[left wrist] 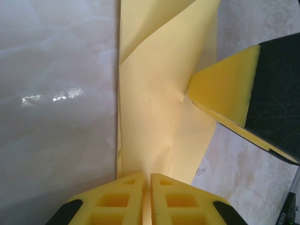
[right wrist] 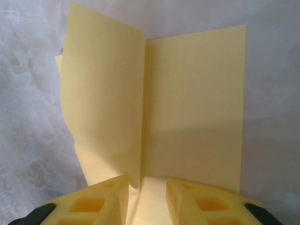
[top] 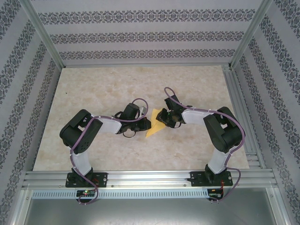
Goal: Fold a paper plane with a square sheet of paper (pick it up from the middle)
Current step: Fourth fold the wing at the center of the table.
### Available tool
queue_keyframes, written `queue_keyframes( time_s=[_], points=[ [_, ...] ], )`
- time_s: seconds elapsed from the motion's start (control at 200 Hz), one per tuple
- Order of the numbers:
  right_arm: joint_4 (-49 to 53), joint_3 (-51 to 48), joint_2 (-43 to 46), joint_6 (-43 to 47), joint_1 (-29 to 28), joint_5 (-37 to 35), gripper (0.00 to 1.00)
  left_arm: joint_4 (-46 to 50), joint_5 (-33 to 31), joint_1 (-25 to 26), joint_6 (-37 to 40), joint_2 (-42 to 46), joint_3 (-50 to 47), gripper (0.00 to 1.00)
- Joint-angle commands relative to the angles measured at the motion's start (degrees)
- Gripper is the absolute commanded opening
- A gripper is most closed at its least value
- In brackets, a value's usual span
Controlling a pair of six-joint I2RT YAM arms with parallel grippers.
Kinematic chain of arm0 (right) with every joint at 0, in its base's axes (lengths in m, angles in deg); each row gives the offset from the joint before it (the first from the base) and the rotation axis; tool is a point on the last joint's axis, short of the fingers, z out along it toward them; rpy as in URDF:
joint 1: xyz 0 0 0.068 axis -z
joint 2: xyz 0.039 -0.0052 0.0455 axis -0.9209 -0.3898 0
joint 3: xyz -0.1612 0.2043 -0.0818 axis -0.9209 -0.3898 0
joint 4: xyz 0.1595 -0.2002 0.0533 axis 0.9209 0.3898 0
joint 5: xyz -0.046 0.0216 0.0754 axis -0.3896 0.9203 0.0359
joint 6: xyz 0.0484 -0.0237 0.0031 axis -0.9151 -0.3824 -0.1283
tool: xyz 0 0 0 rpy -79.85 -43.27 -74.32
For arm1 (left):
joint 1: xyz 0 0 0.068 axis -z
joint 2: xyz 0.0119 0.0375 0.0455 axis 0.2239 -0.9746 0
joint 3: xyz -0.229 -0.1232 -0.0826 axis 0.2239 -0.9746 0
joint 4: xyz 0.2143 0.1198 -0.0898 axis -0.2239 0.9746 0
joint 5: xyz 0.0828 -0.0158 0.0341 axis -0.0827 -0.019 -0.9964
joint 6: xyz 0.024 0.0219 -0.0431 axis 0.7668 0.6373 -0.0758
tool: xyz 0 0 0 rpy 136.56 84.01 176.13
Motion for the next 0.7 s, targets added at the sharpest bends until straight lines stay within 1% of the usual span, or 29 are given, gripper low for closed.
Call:
queue_keyframes(
  time_s=[0.0,0.31,0.445,0.579,0.694],
  points=[
    [9.1,-3.1,-5.5,0.3,0.1,-6.6,0.3,2.0,-0.7,0.6,1.5,-0.9,1.1,0.13],
    [9.8,-3.3,-5.6,0.1,0.1,-7.4,0.29,3.3,-0.3,0.6,2.1,-1.3,1.5,0.12],
    [9.8,-3.1,-5.8,0.1,0.1,-7.5,0.25,4.2,0.1,0.6,3.0,-1.3,2.0,0.12],
    [8.6,-3.3,-5.2,0.3,0.0,-6.9,0.26,5.8,0.1,0.6,3.9,-1.6,2.4,0.12],
    [5.3,-3.6,-2.9,0.8,0.2,-4.6,0.28,7.2,-0.2,0.6,4.8,-1.6,2.4,0.11]
  ],
)
